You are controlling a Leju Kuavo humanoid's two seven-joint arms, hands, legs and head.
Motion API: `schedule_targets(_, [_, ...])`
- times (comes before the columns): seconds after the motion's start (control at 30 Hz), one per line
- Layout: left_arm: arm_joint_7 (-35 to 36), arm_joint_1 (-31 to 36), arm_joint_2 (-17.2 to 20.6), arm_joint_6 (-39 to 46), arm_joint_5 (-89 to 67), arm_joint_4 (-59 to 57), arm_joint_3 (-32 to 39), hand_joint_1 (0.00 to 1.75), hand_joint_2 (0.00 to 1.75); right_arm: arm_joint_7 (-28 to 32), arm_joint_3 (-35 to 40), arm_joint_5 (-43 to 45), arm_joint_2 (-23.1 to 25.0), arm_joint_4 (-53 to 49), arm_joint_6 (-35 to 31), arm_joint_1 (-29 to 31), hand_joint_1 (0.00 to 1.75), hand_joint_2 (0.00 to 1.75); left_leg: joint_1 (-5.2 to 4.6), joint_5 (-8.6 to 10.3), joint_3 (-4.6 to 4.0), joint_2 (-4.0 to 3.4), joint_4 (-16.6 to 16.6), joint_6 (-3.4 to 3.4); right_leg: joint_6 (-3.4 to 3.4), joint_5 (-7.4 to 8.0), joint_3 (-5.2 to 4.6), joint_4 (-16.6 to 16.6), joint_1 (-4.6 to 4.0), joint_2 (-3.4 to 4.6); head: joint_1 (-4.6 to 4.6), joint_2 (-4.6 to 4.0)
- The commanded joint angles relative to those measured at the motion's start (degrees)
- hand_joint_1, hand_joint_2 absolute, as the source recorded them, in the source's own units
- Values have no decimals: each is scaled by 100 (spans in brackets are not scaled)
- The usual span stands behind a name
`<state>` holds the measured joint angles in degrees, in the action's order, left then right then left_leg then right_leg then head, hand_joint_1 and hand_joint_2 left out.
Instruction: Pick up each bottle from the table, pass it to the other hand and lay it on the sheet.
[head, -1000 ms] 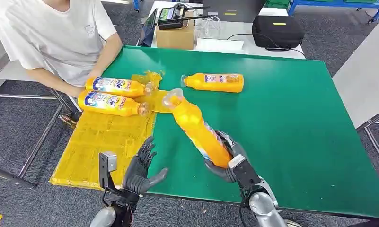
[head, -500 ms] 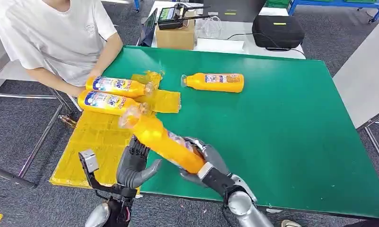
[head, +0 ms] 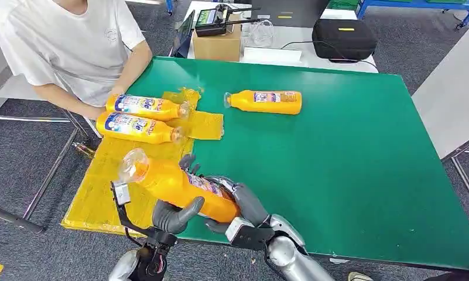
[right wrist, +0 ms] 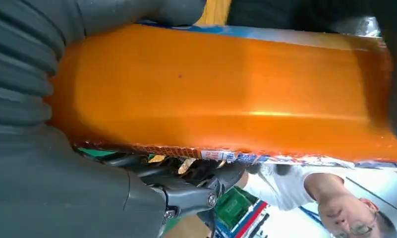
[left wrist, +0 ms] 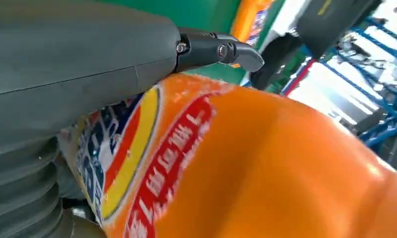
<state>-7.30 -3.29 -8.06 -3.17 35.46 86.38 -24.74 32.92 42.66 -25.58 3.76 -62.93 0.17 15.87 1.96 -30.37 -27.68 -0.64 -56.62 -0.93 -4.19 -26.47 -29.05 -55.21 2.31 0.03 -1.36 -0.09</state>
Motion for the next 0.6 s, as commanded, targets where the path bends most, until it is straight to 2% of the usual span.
schedule_targets(0.03, [195, 372, 142, -103, 454, -878, -338, 0, 175, -14, 324, 686, 68, 187, 756, 231, 175, 175, -1, 4, 17, 4, 19, 16, 28, 3, 15, 15, -5, 1, 0, 0])
schedule_targets(0.13, [154, 359, 127, -51, 464, -839, -302, 0, 175, -29, 315, 700, 62, 184, 749, 215, 175, 175, -1, 2, 11, 5, 12, 13, 22, 1, 10, 9, -4, -1, 2, 0])
schedule_targets(0.17, [96, 351, 117, -20, 483, -781, -270, 91, 175, -83, 330, 705, 60, 222, 745, 205, 175, 175, -3, 2, 5, 4, 8, 9, 15, 0, 4, 4, 0, -1, 0, 0])
schedule_targets(0.2, [40, 343, 104, 5, 498, -739, -219, 175, 175, -130, 347, 688, 72, 271, 726, 187, 94, 175, -1, 3, 14, 7, 16, 15, 27, 1, 14, 13, -5, -2, 2, 0])
schedule_targets(0.23, [-77, 329, 91, 76, 444, -678, -157, 175, 175, -177, 312, 747, 123, 332, 704, 130, 0, 175, 1, 1, 8, 4, 10, 11, 22, 1, 9, 8, -5, -1, 2, 0])
schedule_targets(0.27, [-238, 318, 38, 230, 389, -598, -23, 175, 175, -160, 335, 768, 163, 357, 681, 93, 0, 0, 1, 3, 17, 4, 18, 16, 30, 2, 16, 15, -7, 1, 0, 0])
schedule_targets(0.4, [-535, 299, -74, 609, 299, -356, 377, 175, 175, -121, 262, 769, 248, 132, 259, -53, 0, 0, 3, 2, 9, 8, 11, 12, 27, 1, 8, 9, -8, -3, 0, 0])
schedule_targets(0.53, [-593, 380, -28, 808, 229, -353, 692, 175, 175, -138, 257, 687, 147, -86, 24, -109, 0, 0, 0, 2, 2, 1, 6, 11, 18, 2, 1, 5, -4, 2, 0, 0])
schedule_targets(0.6, [-676, 486, 76, 1228, -295, -546, 698, 175, 175, -134, 286, 320, 53, -226, -431, -164, 0, 0, 2, 2, 0, 6, 4, 7, 15, 1, 1, 4, -5, -2, 2, 0])
